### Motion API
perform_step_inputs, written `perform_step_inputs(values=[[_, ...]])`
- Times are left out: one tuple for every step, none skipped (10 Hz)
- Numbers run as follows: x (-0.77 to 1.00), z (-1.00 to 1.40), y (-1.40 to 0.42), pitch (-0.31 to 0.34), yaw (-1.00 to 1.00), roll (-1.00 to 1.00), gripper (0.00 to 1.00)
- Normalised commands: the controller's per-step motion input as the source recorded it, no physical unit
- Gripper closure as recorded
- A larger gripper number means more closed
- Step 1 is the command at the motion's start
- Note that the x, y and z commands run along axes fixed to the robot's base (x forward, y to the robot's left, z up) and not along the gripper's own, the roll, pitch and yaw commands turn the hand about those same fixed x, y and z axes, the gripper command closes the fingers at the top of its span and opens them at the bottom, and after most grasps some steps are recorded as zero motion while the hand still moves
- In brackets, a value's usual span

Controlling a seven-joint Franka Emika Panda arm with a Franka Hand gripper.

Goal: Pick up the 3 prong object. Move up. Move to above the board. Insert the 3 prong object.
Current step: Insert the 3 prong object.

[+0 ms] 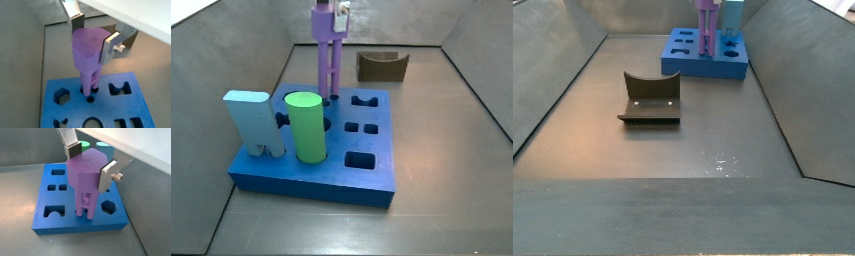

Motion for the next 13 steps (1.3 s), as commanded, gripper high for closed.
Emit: perform_step_inputs(values=[[0.01, -0.17, -0.09, -0.103, 0.43, -0.05, 1.00], [0.00, -0.17, 0.00, -0.119, 0.64, -0.03, 1.00], [0.05, -0.16, 0.00, -0.170, 0.78, -0.05, 1.00], [0.06, -0.17, 0.00, -0.144, 0.76, -0.04, 1.00], [0.07, -0.12, 0.00, 0.000, 0.27, -0.07, 1.00], [0.00, 0.00, 0.00, 0.000, 0.05, 0.00, 1.00], [0.00, -0.15, 0.02, 0.000, 0.00, 0.04, 1.00], [-0.16, -0.37, 0.00, 0.000, 0.07, 0.14, 1.00], [-0.09, -0.25, 0.00, -0.006, 0.07, 0.05, 1.00], [0.01, -0.17, -0.01, -0.003, 0.00, 0.00, 1.00], [-0.02, -0.35, -0.33, -0.019, 0.21, 0.07, 1.00], [-0.06, -0.33, -0.37, -0.060, 0.23, 0.05, 1.00], [-0.09, -0.17, -0.21, -0.040, 0.19, 0.02, 1.00]])
